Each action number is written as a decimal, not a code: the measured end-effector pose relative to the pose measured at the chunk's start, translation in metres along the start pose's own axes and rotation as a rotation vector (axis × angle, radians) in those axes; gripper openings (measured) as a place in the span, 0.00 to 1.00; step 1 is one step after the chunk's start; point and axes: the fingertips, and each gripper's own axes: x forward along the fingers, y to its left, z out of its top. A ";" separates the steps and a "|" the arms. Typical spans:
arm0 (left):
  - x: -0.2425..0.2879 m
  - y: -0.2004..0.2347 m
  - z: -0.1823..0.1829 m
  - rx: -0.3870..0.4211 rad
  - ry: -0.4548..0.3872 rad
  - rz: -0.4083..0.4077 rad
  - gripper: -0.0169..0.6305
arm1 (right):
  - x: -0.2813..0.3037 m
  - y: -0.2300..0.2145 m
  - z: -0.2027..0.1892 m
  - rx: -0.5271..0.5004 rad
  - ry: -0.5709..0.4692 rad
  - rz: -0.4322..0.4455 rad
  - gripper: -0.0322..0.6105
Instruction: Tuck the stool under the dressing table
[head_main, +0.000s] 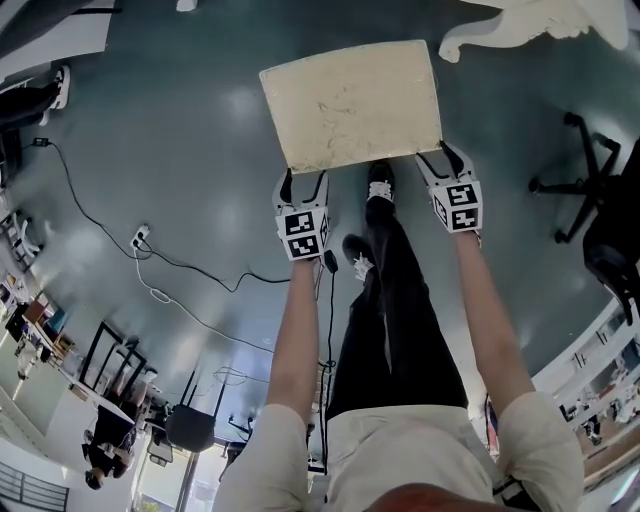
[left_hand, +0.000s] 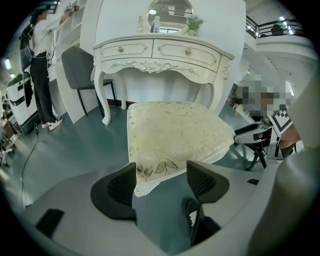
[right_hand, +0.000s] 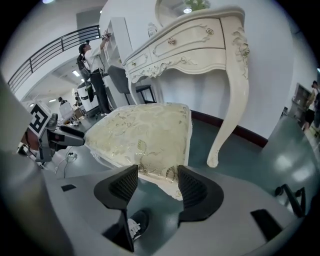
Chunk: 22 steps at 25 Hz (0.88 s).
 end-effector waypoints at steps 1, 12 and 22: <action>0.002 0.000 -0.001 0.000 0.005 0.001 0.51 | 0.001 -0.002 0.000 -0.006 -0.001 -0.018 0.44; 0.010 0.008 0.001 -0.019 0.002 0.055 0.51 | 0.007 -0.001 0.000 -0.011 -0.018 -0.101 0.44; 0.029 0.025 0.031 -0.010 -0.003 0.069 0.51 | 0.023 -0.009 0.027 -0.005 -0.023 -0.097 0.44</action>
